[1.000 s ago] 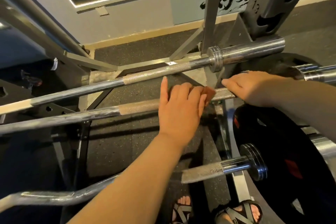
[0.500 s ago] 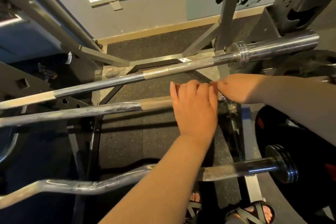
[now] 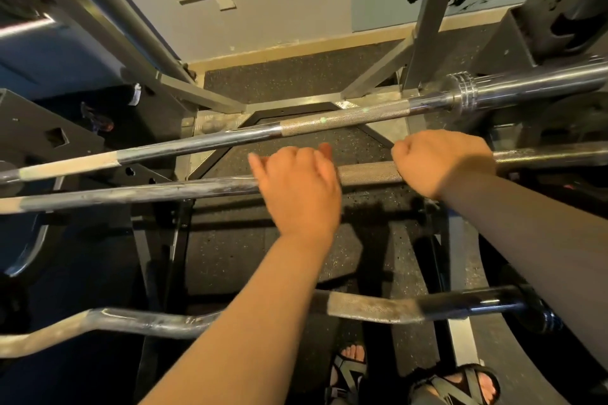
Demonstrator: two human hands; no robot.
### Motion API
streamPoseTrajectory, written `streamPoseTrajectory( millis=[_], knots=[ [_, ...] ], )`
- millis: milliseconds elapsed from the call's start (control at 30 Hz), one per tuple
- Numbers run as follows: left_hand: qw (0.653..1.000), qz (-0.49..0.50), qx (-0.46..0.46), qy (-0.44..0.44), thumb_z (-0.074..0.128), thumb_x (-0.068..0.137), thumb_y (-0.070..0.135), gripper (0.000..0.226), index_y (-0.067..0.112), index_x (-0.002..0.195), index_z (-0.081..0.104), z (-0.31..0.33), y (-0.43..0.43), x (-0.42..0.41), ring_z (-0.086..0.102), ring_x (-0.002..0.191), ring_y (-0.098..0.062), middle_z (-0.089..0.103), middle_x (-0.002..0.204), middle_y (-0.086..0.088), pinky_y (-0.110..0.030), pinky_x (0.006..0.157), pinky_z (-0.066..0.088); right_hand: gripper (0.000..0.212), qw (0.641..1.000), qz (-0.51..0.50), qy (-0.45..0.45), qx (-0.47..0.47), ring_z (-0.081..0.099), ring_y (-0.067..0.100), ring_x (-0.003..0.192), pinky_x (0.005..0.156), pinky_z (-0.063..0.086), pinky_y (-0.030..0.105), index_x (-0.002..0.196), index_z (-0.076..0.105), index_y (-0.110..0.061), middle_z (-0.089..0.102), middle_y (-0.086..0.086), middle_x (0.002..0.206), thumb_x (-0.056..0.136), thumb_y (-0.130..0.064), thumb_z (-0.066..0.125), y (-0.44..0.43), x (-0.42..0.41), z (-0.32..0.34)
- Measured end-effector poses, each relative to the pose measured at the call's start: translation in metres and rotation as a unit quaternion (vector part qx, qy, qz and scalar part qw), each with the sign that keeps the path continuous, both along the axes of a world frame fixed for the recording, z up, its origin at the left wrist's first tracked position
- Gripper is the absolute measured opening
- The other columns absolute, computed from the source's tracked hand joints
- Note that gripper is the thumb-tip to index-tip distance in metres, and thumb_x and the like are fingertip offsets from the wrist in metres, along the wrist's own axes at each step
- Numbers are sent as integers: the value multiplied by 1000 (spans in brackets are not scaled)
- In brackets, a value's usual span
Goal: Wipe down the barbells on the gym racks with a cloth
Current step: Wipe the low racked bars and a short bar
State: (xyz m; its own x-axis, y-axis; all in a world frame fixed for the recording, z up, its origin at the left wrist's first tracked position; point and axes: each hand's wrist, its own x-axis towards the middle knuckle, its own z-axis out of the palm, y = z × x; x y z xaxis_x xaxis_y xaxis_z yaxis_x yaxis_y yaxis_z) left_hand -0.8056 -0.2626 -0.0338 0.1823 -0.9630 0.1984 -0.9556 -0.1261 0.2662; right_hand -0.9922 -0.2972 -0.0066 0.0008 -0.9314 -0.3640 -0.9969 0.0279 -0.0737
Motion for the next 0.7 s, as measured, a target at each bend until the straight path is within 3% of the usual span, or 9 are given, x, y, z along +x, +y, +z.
streamPoseTrajectory(
  millis=[167, 300, 367, 467, 567, 633, 700],
  knots=[
    [987, -151, -32, 37, 33, 105, 35, 40, 24, 101, 71, -4, 8, -47, 57, 104, -20, 63, 102, 3, -49, 121, 22, 50, 996, -29, -37, -71, 56, 19, 69, 71, 49, 38, 78, 59, -22, 56, 0, 71, 105, -44, 23, 8, -1, -15],
    [970, -232, -45, -49, 36, 106, 35, 34, 28, 123, 65, -5, 15, -5, 55, 116, -17, 62, 115, 5, -52, 126, 8, 54, 952, 65, 76, -289, 34, 25, 51, 53, 23, 33, 71, 58, -15, 38, 1, 60, 104, -27, 17, 15, -6, -41],
    [978, -198, -46, -48, 35, 107, 34, 33, 26, 118, 66, -9, 14, 27, 55, 114, -18, 62, 112, 5, -54, 126, 8, 57, 936, 83, 71, -334, 30, 25, 49, 54, 17, 31, 70, 56, -14, 37, 3, 59, 102, -27, 11, 18, -9, -46],
    [995, -85, -46, -11, 32, 105, 31, 38, 20, 96, 67, -12, 10, 53, 57, 102, -20, 62, 98, 3, -56, 124, 13, 40, 922, 100, 60, -368, 28, 24, 46, 53, 14, 27, 65, 47, -17, 34, 3, 56, 99, -20, 25, 17, -10, -44],
    [997, 14, -65, 31, 41, 101, 26, 35, 13, 84, 68, -10, 4, 32, 56, 95, -23, 62, 90, -2, -54, 123, 19, 37, 921, 83, 59, -377, 22, 19, 42, 50, 14, 23, 60, 45, -20, 29, -3, 51, 95, -20, 33, 14, -6, -43],
    [998, 14, -55, 26, 41, 101, 28, 36, 16, 84, 70, -7, 2, 3, 56, 93, -20, 62, 89, 1, -51, 122, 22, 38, 912, 88, 65, -395, 24, 18, 41, 48, 19, 21, 59, 48, -18, 31, -2, 50, 95, -16, 36, 14, -7, -46],
    [997, -60, -41, 32, 36, 101, 32, 39, 20, 89, 71, -12, 4, -26, 56, 96, -18, 61, 93, 4, -47, 120, 24, 36, 891, 127, 111, -421, 34, 21, 42, 48, 28, 23, 63, 54, -11, 41, 6, 53, 96, -10, 38, 17, -7, -48]
  ],
)
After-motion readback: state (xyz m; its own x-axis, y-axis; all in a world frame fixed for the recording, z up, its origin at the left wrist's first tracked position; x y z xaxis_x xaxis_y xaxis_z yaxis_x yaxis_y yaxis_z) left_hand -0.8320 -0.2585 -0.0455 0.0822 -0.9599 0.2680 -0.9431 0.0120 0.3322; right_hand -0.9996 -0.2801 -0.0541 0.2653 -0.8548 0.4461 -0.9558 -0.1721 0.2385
